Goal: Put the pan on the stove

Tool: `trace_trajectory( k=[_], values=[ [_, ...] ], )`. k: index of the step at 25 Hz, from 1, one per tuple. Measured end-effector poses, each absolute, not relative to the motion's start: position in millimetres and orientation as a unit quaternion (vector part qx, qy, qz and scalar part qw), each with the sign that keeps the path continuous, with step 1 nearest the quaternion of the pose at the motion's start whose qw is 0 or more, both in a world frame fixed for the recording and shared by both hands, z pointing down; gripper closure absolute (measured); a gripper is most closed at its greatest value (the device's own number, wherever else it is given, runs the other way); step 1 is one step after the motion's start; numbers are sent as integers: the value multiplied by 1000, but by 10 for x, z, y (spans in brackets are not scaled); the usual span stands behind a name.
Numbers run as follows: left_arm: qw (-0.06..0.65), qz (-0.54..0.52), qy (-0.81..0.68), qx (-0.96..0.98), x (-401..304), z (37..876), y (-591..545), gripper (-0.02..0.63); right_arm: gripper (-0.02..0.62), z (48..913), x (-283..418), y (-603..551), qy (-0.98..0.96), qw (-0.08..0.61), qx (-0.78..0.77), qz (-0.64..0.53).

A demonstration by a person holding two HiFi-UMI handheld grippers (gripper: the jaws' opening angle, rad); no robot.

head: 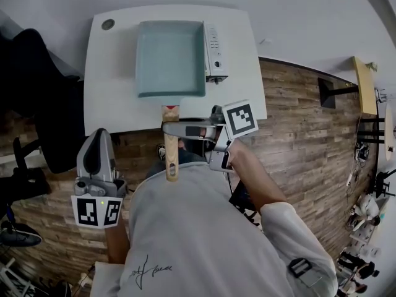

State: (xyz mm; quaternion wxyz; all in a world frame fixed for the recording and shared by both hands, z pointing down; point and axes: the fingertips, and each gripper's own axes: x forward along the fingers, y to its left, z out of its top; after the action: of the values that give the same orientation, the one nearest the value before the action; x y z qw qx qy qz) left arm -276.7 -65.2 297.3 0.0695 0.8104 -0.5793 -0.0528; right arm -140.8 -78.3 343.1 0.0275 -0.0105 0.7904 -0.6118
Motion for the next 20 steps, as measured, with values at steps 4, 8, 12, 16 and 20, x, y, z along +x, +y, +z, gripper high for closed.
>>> trace_trajectory(
  k=[4, 8, 12, 16, 20],
  values=[
    [70, -53, -583, 808, -2752, 2965, -776, 552, 440, 3474, -1370, -995, 792, 24, -11, -610],
    [65, -50, -582, 809, -2717, 2913, -766, 552, 440, 3498, -1348, -1004, 794, 18, -9, -607],
    [71, -43, -579, 811, -2626, 2958, -1193, 552, 439, 3620, -1248, -1424, 790, 19, -8, -613],
    [77, -39, -568, 818, -2417, 2973, -1368, 552, 439, 3696, -1102, -1615, 784, 17, -9, -620],
    [80, -32, -557, 826, -2291, 2977, -1559, 552, 439, 3809, -1040, -1823, 776, 18, -9, -631]
  ],
)
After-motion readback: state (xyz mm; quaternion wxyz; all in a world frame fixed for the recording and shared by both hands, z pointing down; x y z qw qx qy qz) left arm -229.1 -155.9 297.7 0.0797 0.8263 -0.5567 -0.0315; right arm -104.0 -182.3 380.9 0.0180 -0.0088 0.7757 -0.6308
